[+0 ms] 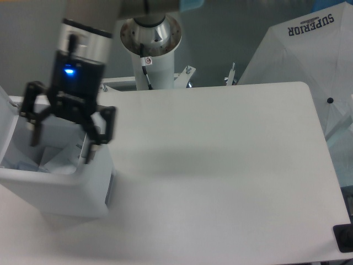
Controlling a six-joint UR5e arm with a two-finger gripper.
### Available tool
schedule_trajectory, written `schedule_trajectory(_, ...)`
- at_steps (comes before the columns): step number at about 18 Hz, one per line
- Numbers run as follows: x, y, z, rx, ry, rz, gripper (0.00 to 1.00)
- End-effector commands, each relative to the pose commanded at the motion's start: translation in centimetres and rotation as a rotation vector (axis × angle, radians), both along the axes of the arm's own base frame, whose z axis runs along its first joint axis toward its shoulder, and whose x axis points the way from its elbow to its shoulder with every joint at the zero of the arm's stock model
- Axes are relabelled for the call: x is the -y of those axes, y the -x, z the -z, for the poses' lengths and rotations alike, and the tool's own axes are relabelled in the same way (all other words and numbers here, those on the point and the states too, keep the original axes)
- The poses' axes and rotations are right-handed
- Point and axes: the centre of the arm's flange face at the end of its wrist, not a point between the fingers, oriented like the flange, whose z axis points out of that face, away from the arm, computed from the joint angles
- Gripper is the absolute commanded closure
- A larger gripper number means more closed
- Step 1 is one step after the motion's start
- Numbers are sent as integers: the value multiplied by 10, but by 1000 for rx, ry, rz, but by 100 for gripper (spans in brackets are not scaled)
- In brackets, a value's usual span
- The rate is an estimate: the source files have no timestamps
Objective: Place the trash in the trash can
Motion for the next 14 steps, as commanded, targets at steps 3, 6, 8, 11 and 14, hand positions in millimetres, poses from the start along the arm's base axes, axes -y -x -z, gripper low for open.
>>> schedule_trajectory(3,23,52,13,-44,27,-32,0)
schedule_trajectory(6,48,100,33,-122,81,-12,0)
schedule_trajectory(8,55,126,48,-149,111,2,0)
schedule_trajectory(11,65,161,87,-189,216,52,0)
schedule_trajectory(14,81,184,103,-239,311,63,0)
